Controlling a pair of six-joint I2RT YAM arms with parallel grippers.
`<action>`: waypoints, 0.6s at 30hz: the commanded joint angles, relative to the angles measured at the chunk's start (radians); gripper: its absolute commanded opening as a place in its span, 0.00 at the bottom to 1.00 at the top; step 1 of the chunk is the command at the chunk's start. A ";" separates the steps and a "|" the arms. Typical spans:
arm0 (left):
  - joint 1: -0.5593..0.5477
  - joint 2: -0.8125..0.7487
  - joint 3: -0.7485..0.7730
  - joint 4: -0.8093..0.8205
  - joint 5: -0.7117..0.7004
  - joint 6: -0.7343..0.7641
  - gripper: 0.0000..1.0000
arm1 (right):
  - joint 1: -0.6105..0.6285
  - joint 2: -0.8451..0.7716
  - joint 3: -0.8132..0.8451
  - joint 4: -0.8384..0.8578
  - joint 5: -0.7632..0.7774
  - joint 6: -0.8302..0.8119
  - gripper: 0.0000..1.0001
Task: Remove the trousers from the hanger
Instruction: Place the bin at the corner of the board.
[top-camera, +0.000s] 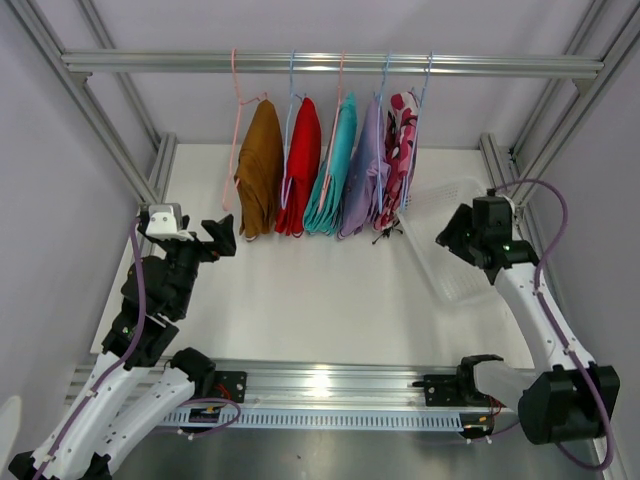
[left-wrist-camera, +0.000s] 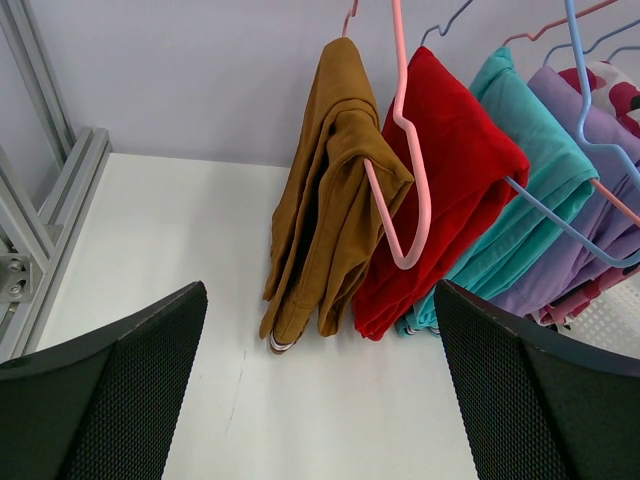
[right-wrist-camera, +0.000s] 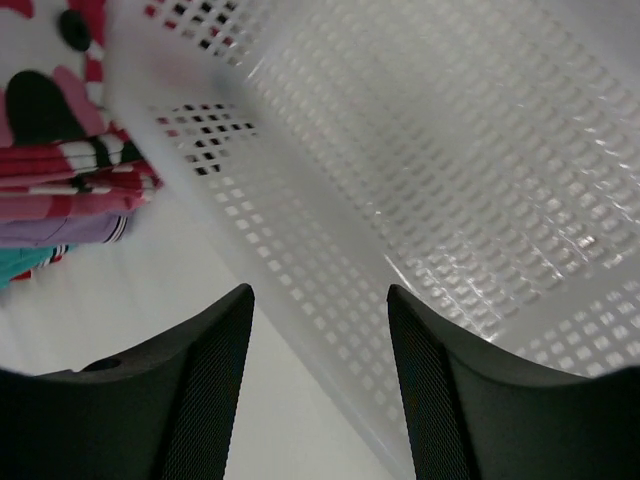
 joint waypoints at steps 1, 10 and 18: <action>-0.008 0.006 0.022 0.021 0.017 0.016 0.99 | 0.092 0.080 0.076 0.028 0.007 -0.116 0.61; -0.008 0.009 0.022 0.021 0.016 0.019 0.99 | 0.186 0.241 0.123 0.011 0.060 -0.210 0.62; -0.009 0.010 0.025 0.021 0.019 0.022 0.99 | 0.189 0.307 0.101 0.006 0.001 -0.240 0.62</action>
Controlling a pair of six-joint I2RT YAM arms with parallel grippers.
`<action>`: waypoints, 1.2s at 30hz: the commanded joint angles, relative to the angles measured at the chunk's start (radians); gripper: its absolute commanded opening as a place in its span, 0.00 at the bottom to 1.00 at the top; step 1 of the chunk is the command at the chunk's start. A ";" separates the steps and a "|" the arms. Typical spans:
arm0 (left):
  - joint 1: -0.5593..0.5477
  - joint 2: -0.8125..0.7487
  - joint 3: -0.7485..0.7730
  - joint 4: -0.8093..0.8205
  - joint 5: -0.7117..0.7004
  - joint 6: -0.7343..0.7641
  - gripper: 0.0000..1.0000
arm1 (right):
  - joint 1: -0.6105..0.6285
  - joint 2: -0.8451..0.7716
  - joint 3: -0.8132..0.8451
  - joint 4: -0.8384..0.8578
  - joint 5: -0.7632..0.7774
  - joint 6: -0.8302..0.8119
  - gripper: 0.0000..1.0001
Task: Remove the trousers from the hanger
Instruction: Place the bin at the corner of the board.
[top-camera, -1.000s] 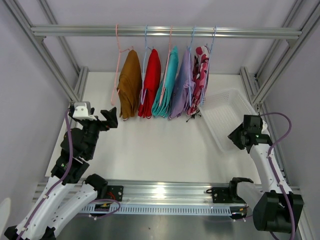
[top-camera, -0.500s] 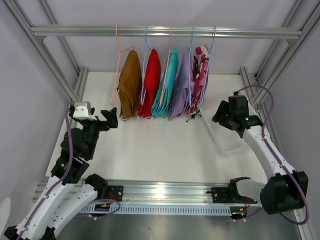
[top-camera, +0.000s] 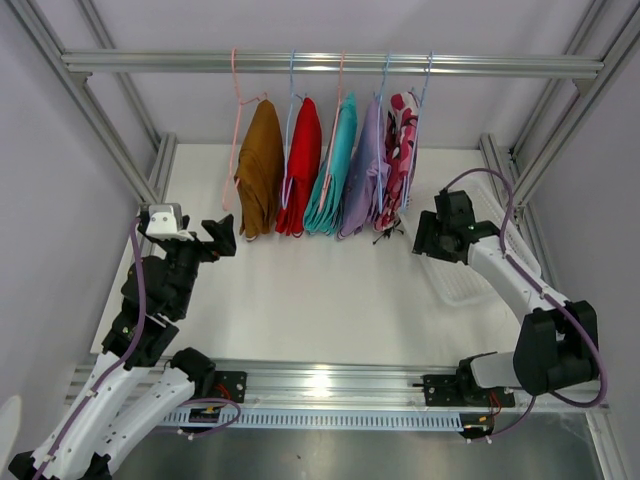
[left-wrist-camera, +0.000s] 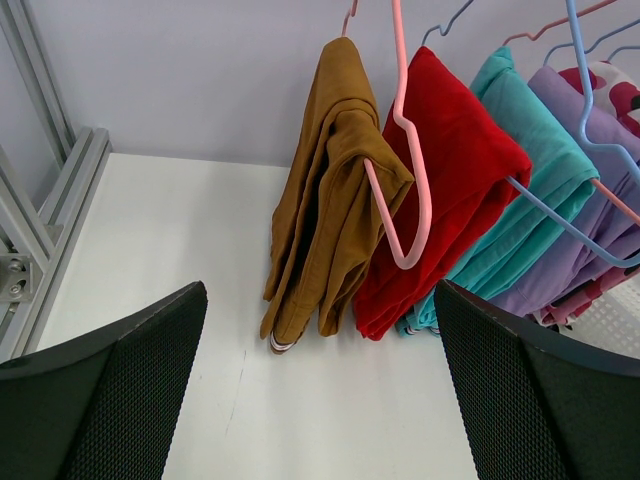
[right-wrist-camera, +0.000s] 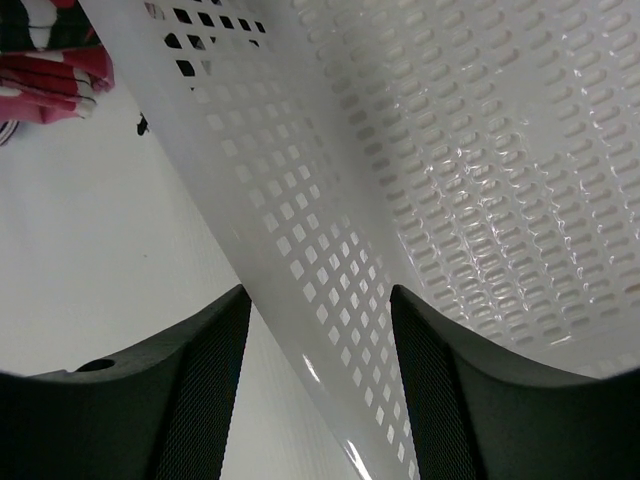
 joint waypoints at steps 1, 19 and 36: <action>-0.009 0.010 0.025 0.022 0.017 0.021 0.99 | 0.006 0.034 0.016 -0.008 -0.024 -0.032 0.62; -0.008 0.013 0.022 0.022 0.023 0.027 0.99 | 0.008 0.240 0.106 0.031 0.008 -0.023 0.27; -0.009 0.011 0.030 0.016 0.039 0.025 0.99 | -0.009 0.435 0.253 0.041 -0.009 -0.098 0.00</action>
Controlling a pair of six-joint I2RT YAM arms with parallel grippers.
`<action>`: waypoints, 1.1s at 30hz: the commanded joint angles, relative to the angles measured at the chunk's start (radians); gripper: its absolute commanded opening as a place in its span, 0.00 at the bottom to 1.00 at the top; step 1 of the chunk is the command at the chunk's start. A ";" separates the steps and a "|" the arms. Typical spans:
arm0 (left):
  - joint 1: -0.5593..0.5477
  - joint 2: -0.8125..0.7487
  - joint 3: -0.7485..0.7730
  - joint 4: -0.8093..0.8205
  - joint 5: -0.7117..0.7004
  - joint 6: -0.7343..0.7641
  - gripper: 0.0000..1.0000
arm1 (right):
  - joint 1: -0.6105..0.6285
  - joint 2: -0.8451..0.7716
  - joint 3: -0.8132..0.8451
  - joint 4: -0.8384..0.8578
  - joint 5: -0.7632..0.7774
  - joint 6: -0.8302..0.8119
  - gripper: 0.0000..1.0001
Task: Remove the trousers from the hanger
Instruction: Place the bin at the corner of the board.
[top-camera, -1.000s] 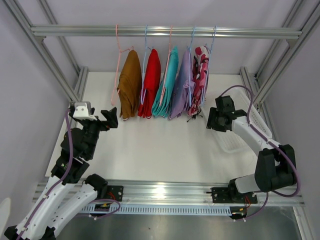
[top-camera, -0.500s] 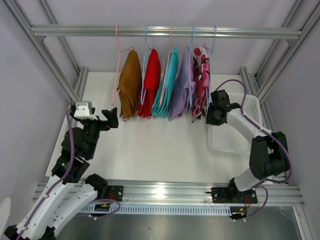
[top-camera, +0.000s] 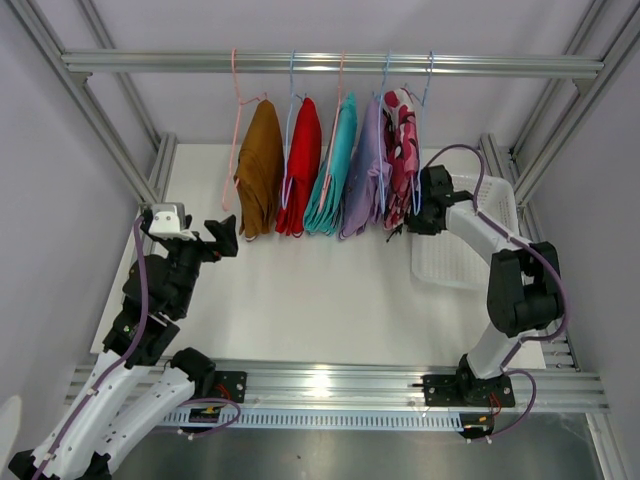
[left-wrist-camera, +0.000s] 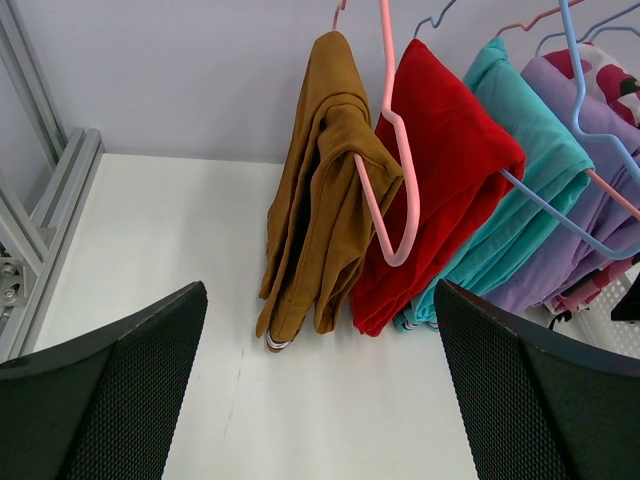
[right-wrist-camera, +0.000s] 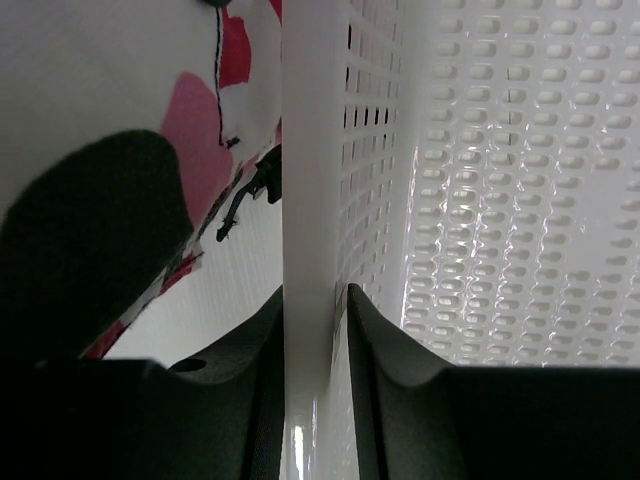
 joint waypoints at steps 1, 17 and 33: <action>-0.008 0.004 0.030 0.016 0.021 0.016 0.99 | -0.016 0.075 0.001 -0.014 -0.018 -0.036 0.00; -0.008 0.017 0.038 0.012 0.041 0.013 0.99 | -0.092 0.228 0.171 -0.035 -0.124 -0.093 0.00; -0.008 0.020 0.025 0.022 0.029 0.024 0.99 | -0.110 0.121 0.226 -0.150 -0.127 -0.076 0.66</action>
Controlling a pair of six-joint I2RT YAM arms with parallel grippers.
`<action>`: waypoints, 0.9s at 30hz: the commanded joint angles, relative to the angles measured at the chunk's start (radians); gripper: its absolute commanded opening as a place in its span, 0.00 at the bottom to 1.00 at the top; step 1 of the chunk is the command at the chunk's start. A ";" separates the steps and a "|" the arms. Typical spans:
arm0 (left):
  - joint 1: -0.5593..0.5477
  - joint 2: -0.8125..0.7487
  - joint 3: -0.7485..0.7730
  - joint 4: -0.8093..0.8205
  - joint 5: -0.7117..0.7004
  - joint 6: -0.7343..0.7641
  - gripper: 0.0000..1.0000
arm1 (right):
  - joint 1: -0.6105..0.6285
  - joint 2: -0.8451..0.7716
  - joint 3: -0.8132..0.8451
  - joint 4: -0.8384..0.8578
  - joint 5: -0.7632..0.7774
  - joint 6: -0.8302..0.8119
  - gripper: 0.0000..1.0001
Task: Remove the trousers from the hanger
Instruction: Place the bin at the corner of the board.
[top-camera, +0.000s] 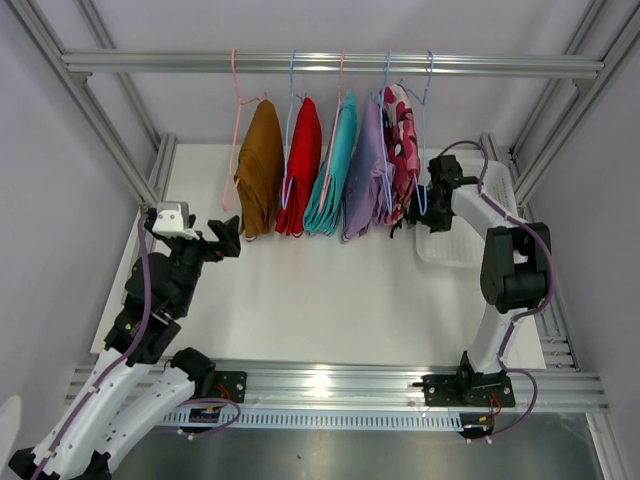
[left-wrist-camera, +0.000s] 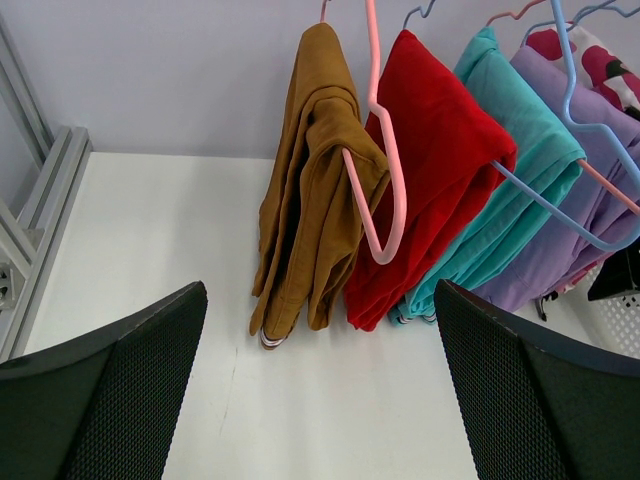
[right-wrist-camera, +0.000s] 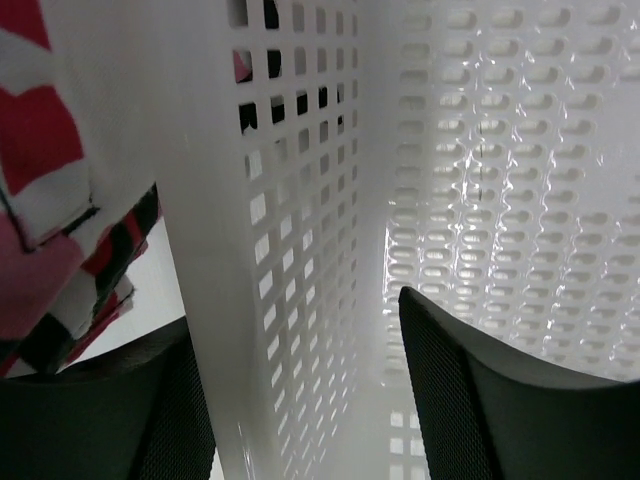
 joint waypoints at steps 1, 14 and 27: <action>-0.008 0.006 0.023 0.022 0.002 0.023 0.99 | -0.009 -0.058 0.059 -0.066 -0.008 -0.004 0.69; -0.008 0.014 0.032 0.010 -0.041 0.010 0.99 | 0.042 -0.276 0.078 -0.221 0.118 0.058 0.80; -0.006 0.068 0.062 -0.024 -0.087 -0.038 0.99 | 0.238 -0.636 -0.002 -0.355 0.656 0.215 0.91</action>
